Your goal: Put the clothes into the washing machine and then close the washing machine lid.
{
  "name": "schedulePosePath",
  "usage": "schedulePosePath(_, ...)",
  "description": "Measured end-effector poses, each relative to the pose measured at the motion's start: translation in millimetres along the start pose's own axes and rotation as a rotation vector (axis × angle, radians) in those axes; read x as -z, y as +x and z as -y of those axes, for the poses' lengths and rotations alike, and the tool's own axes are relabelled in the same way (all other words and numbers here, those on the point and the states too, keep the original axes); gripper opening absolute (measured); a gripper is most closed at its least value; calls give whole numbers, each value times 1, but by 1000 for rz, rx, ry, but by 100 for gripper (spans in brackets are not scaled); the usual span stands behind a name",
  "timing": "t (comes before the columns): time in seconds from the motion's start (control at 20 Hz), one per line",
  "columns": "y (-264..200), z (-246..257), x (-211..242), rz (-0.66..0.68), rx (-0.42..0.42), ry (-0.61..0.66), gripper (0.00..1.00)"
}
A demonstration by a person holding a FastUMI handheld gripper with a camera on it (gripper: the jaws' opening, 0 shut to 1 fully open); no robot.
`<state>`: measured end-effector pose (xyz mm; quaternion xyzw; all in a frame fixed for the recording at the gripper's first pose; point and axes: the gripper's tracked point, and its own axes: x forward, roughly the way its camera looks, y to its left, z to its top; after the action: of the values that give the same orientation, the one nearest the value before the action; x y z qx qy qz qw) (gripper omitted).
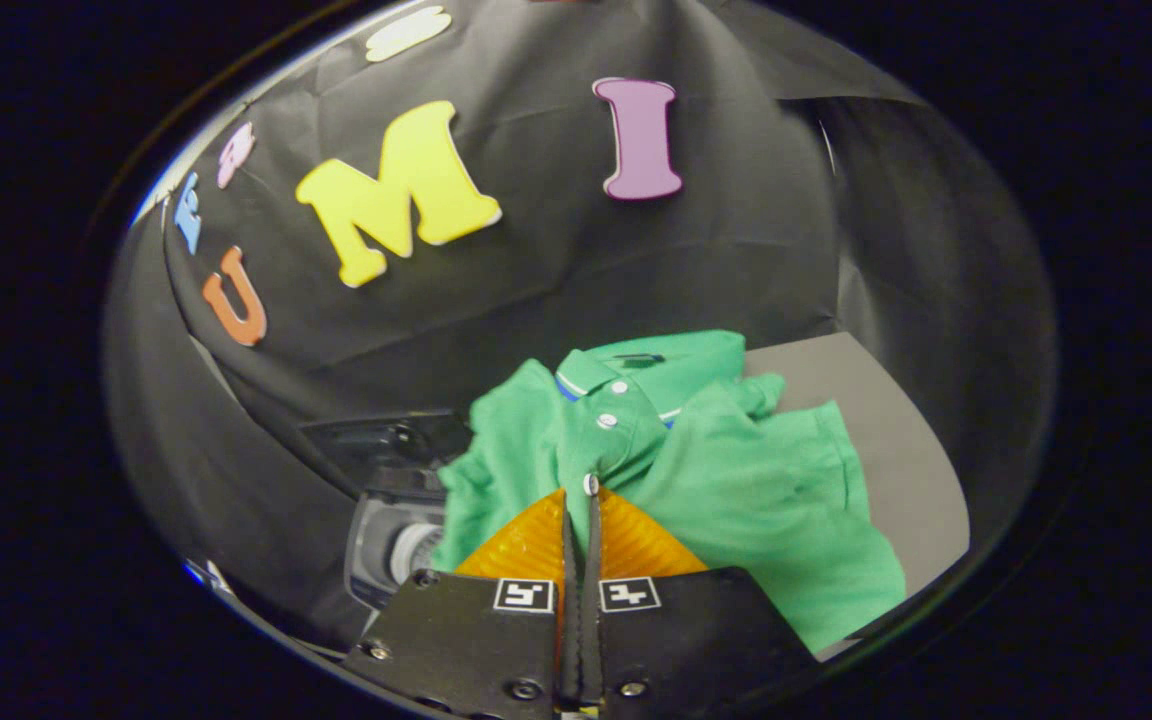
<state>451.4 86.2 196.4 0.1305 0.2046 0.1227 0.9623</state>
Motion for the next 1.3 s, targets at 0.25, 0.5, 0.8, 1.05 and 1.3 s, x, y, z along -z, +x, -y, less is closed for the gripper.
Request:
schedulePosePath(0.25, -64, -82, -14, 127, -136, -35, 4)
schedulePosePath(0.5, -125, -167, -22, 239, -259, -74, 4)
schedulePosePath(0.8, -176, -246, -30, 326, -359, -136, 4)
schedulePosePath(1.05, -174, -296, -21, 322, -407, -160, 4)
schedulePosePath(1.3, -130, -332, 0, 259, -421, -187, 4)
